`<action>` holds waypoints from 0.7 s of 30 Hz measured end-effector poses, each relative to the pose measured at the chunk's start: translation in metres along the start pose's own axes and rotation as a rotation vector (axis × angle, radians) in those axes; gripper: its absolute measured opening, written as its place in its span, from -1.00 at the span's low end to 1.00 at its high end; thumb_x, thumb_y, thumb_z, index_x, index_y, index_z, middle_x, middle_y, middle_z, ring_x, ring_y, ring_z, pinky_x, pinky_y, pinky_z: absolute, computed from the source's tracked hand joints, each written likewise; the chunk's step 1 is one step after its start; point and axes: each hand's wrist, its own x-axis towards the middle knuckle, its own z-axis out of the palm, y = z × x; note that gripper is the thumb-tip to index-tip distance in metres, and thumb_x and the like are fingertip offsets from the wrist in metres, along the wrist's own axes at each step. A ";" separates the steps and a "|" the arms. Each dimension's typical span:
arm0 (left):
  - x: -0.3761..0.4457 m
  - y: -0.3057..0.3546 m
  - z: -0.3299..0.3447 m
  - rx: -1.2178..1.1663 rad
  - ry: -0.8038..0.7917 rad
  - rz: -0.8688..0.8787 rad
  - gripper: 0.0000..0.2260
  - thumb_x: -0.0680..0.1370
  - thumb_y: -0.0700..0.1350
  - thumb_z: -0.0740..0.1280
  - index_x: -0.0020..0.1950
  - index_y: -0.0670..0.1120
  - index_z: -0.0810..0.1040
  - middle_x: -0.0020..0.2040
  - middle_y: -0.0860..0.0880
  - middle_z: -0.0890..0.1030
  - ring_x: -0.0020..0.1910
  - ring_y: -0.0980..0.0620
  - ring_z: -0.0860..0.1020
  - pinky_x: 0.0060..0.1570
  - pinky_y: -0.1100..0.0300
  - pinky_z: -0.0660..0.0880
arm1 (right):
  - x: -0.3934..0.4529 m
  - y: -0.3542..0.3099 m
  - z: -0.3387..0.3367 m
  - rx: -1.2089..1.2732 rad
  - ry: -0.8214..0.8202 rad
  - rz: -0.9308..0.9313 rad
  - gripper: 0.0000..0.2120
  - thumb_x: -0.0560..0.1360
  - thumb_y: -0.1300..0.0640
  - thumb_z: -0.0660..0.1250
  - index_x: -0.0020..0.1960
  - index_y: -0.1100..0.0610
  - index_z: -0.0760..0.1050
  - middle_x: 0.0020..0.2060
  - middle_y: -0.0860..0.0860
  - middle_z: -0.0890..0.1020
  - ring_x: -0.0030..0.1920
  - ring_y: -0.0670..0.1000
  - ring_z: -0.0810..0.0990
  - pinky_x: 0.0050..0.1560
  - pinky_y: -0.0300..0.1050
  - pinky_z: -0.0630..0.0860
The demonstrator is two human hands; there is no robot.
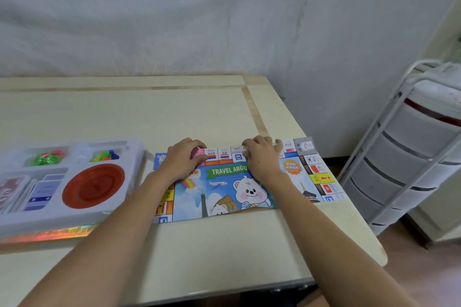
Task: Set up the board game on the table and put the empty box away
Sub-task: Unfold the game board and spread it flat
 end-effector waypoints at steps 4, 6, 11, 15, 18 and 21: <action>-0.003 -0.012 -0.007 -0.058 0.058 -0.004 -0.84 0.53 -0.06 0.43 0.08 -0.05 0.61 -0.06 0.00 0.58 -0.05 0.01 0.52 0.03 0.06 0.45 | 0.008 -0.007 0.002 0.108 0.083 -0.026 -0.86 0.56 0.17 0.29 0.03 0.06 0.62 -0.03 0.00 0.58 0.09 0.08 0.48 0.25 0.08 0.08; -0.004 -0.016 -0.013 -0.097 0.078 -0.019 -0.91 0.50 -0.13 0.46 -0.01 -0.06 0.64 -0.09 -0.01 0.63 -0.08 0.02 0.56 -0.05 0.12 0.49 | 0.012 -0.011 0.001 0.144 0.059 -0.037 -0.87 0.54 0.20 0.30 -0.07 0.07 0.62 -0.13 -0.03 0.60 -0.02 0.04 0.52 0.17 0.01 0.07; -0.002 -0.011 -0.020 -0.112 0.113 -0.076 -0.92 0.45 -0.16 0.50 -0.13 -0.05 0.63 -0.29 0.05 0.63 -0.26 0.11 0.59 -0.25 0.19 0.48 | 0.015 -0.016 0.002 0.182 0.078 -0.044 -0.73 0.39 0.44 0.26 -0.12 0.08 0.49 -0.28 -0.07 0.65 -0.16 0.00 0.58 0.06 -0.06 0.05; 0.000 0.000 -0.025 -0.030 0.099 -0.045 -0.89 0.50 -0.10 0.45 -0.18 -0.03 0.55 -0.30 0.03 0.63 -0.25 0.01 0.58 -0.22 0.10 0.52 | 0.015 -0.014 -0.009 0.099 0.109 -0.056 -0.72 0.39 0.44 0.16 -0.12 0.09 0.45 -0.32 -0.03 0.63 -0.23 0.06 0.54 0.21 0.06 0.16; -0.001 0.012 -0.030 0.057 0.099 0.018 -0.87 0.54 -0.04 0.40 -0.14 -0.03 0.51 -0.22 0.04 0.60 -0.15 -0.06 0.56 -0.17 0.09 0.42 | 0.013 -0.007 -0.019 0.092 0.206 -0.073 -0.82 0.46 0.35 0.23 -0.13 0.09 0.48 -0.20 -0.05 0.61 -0.06 0.05 0.52 0.22 0.10 0.15; -0.002 0.029 -0.041 0.115 0.220 0.066 -0.87 0.52 -0.02 0.42 -0.15 0.00 0.52 -0.06 0.09 0.56 -0.01 0.01 0.49 -0.04 0.07 0.25 | 0.010 -0.003 -0.037 0.089 0.252 -0.077 -0.80 0.47 0.35 0.23 -0.11 0.06 0.49 -0.22 -0.07 0.60 -0.02 0.05 0.52 0.22 0.08 0.13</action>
